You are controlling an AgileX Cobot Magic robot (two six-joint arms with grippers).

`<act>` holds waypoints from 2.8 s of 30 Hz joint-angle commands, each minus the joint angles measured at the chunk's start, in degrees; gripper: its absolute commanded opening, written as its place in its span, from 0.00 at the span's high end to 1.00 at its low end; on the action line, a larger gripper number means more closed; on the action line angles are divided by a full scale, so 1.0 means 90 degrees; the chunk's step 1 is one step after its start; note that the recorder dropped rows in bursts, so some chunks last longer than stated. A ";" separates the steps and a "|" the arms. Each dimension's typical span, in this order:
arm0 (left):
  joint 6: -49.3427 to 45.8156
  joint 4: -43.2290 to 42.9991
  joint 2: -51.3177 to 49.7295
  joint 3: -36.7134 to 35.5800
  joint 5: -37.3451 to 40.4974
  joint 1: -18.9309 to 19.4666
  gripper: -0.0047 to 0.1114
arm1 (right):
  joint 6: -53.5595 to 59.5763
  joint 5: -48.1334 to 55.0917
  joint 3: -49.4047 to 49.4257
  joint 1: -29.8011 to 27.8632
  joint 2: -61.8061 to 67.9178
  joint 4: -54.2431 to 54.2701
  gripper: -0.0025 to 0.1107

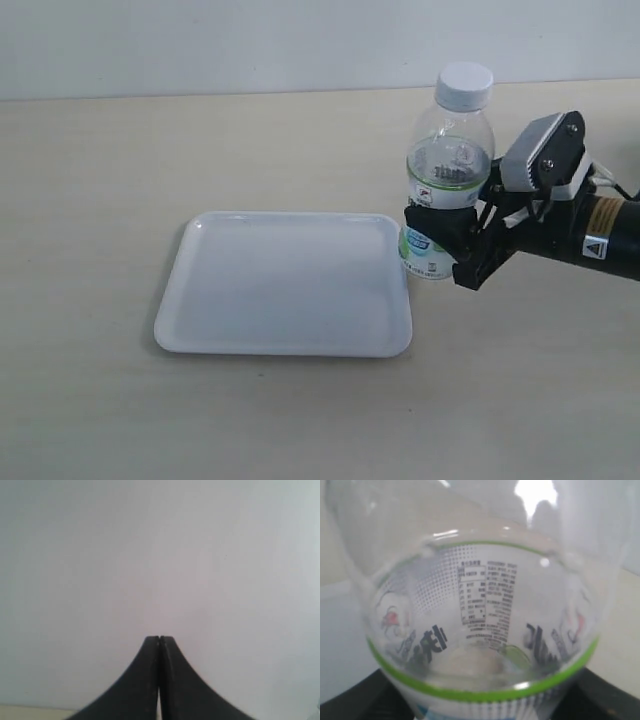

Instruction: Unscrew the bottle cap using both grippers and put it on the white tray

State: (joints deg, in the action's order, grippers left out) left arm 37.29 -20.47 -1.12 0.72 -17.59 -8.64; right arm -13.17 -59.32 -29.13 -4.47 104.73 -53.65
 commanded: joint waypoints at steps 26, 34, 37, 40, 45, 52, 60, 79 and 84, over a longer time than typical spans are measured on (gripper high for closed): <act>0.7690 -0.8831 -0.9200 0.7379 -0.3118 -0.0486 0.52 | -0.1048 0.1662 -0.0587 -0.0018 -0.0260 -0.1076 0.98; 0.5385 -0.8831 -0.9729 0.8481 -0.2054 -0.1464 0.52 | -0.1048 0.1700 -0.0587 -0.0018 -0.0260 -0.1076 0.98; 0.4433 -0.8831 -0.9729 0.8318 -0.0783 -0.1514 0.52 | -0.1048 0.1811 -0.0587 -0.0018 -0.0260 -0.1076 0.98; 0.3439 -0.8831 -0.9729 0.8036 0.1217 -0.1514 0.52 | -0.1048 0.1837 -0.0587 -0.0018 -0.0260 -0.1076 0.98; 0.1807 -0.8831 -0.9809 0.7509 0.4638 -0.1514 0.47 | -0.1048 0.1822 -0.0587 -0.0018 -0.0260 -0.1004 0.98; -0.0360 -0.4301 -0.9898 0.7807 0.5861 -0.1514 0.45 | -0.1023 0.1805 -0.0587 -0.0018 -0.0260 -0.1180 0.98; -0.6154 0.3563 -1.0403 0.9270 0.7877 -0.1684 0.42 | -0.1037 0.1818 -0.0587 -0.0018 -0.0260 -0.1281 0.98; -0.5728 0.4311 -1.2199 1.2507 0.9503 -0.3676 0.42 | -0.0877 0.1787 -0.0587 -0.0018 -0.0260 -0.1731 0.98; -0.5576 0.4368 -1.2711 1.2938 0.9651 -0.3676 0.42 | -0.0824 0.1810 -0.0587 -0.0018 -0.0260 -0.1731 0.98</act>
State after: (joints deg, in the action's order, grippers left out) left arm -13.97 18.94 -113.69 115.52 68.60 -41.48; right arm -21.36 -43.90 -34.17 -4.47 102.75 -67.79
